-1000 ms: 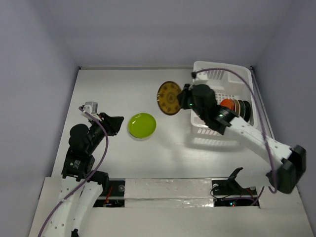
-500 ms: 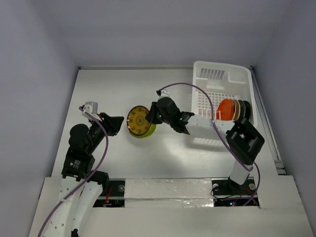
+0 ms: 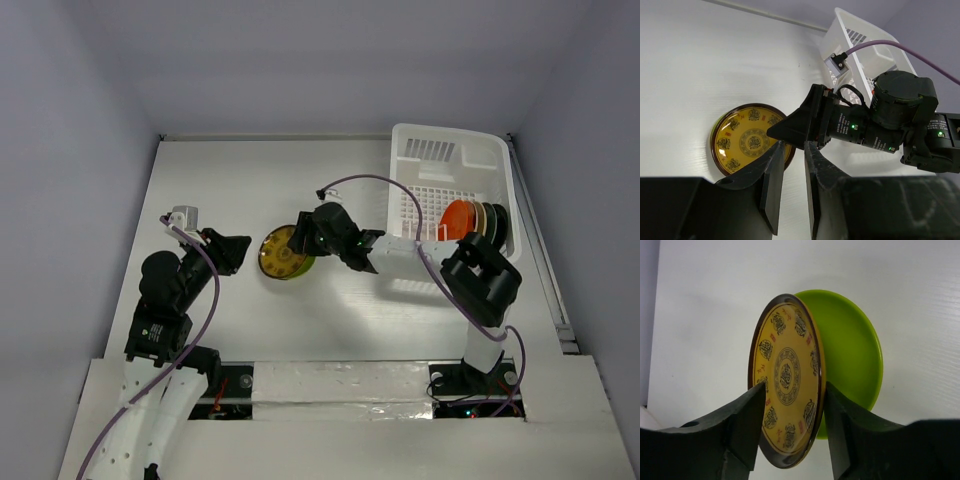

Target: Unload the plates from the dish rack

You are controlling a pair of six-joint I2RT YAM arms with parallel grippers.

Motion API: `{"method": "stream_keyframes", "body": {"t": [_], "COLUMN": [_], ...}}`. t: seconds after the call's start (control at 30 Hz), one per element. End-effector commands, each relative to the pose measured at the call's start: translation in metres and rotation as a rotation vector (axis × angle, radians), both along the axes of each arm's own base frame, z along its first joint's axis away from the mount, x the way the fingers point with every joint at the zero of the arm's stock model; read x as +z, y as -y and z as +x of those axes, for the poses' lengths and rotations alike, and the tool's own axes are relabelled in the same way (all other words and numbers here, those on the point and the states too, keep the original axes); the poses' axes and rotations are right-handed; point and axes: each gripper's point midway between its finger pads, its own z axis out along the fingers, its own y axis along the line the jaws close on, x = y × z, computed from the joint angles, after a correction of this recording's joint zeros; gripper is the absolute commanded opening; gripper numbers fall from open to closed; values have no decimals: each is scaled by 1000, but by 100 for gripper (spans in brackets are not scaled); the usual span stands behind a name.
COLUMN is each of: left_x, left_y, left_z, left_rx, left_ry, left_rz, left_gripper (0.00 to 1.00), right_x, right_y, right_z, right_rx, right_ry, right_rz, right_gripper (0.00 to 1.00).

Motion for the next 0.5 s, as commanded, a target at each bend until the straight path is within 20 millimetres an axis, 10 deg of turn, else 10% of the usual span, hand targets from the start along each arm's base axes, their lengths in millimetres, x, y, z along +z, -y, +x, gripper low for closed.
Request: {"method": "stream_keyframes", "body": {"t": [0.0,0.2,0.47], "left_x": [7,7,9], "left_y": [1,0,0], "left_z": [2,2,1], "left_rx": [-4,-4,-5], "left_ry": [32,35,42], "left_rz": [-8,-9,-10], "left_gripper": [20,20,20], "right_x": [17,20,78], "right_y": [4,38,125], "right_z": [9,12,11], "right_rx": [-36,-105,-295], "right_ry": [54,93,237], "right_rz": [15,-125,-357], "right_gripper": [61,76,62]}}
